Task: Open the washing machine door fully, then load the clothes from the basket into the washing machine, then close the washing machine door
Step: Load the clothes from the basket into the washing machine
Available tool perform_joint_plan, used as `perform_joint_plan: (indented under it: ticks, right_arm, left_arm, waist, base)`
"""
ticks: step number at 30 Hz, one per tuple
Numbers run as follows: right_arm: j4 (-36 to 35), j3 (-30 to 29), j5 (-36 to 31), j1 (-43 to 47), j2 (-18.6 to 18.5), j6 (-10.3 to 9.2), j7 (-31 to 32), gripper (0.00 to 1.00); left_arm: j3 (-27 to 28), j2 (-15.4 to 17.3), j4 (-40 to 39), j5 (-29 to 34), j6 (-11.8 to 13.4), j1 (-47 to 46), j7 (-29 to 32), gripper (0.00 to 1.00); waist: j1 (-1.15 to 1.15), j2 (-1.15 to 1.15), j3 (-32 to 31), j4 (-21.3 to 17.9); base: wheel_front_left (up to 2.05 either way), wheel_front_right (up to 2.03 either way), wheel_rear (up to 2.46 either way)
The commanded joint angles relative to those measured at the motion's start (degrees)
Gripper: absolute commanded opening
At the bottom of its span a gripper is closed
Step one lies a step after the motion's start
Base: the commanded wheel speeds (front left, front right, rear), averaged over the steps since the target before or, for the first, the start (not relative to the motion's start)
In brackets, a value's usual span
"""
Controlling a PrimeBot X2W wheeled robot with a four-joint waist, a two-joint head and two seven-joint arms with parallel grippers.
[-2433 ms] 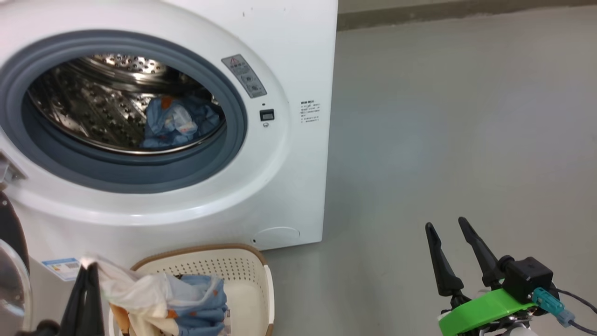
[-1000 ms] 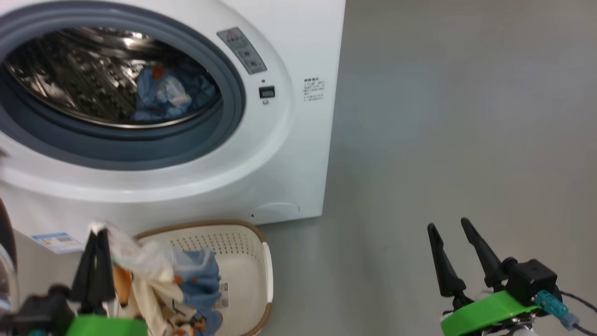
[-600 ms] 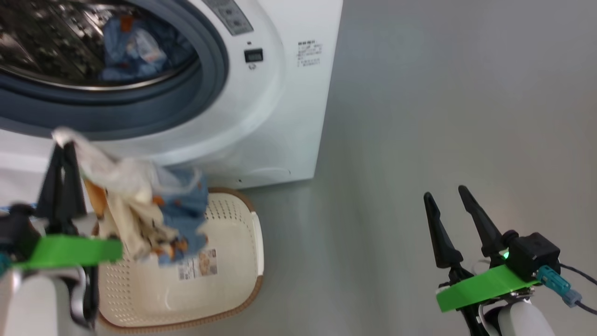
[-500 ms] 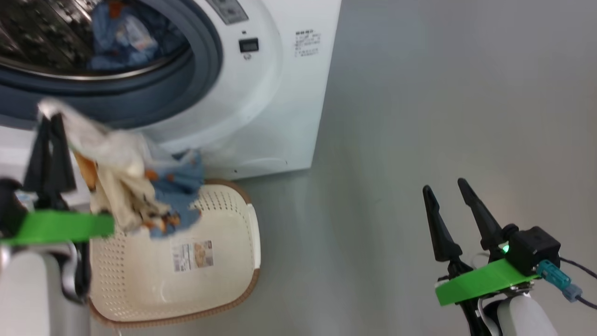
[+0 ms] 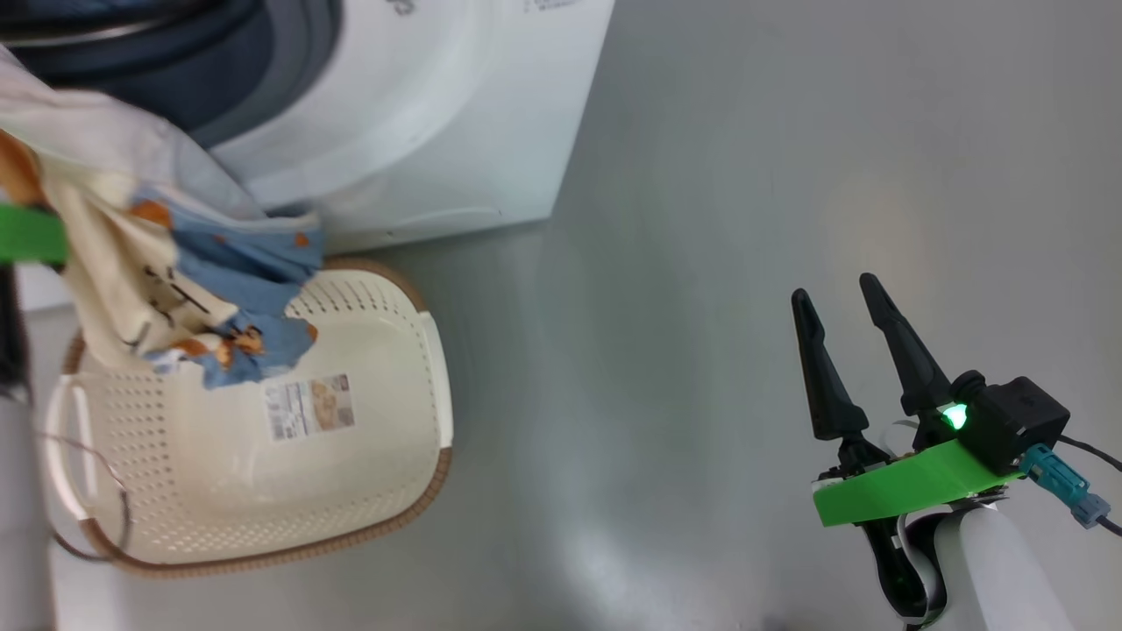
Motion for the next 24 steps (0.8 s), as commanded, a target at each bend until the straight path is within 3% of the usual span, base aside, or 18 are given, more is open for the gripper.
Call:
perform_joint_plan:
  ticks: [1, 8, 17, 24]
  right_arm:
    - [-1.39, 1.52, 0.6, -0.31, 0.02, 0.09, -0.28, 1.0]
    - [-1.76, 1.84, 1.63, -1.23, 0.02, 0.09, -0.28, 1.0]
    - [-1.94, 3.91, 2.53, -2.72, 0.02, 0.09, -0.28, 1.0]
    - [-2.14, 4.56, 3.4, -3.04, 0.02, 0.09, -0.28, 1.0]
  left_arm:
    - [1.4, 3.24, -0.42, -0.44, -0.14, -2.05, -0.29, 0.0]
    - [-1.05, 6.39, 7.45, -1.52, -0.16, -12.02, 0.63, 0.0]
    - [-6.67, 10.1, 16.43, -2.44, -0.17, -23.18, 6.01, 0.0]
    - [-11.0, 11.01, 21.19, -5.47, -0.17, -30.51, 10.63, 0.0]
  waist:
    - [0.0, 0.0, 3.84, -1.76]
    - [0.0, 0.0, 7.86, -2.88]
    - [0.0, 0.0, 11.16, -4.6]
    - [0.0, 0.0, 14.01, -5.47]
  base:
    - [0.0, 0.0, 0.0]
    - [0.0, 0.0, 0.0]
    - [0.0, 0.0, 0.0]
    - [0.0, 0.0, 0.0]
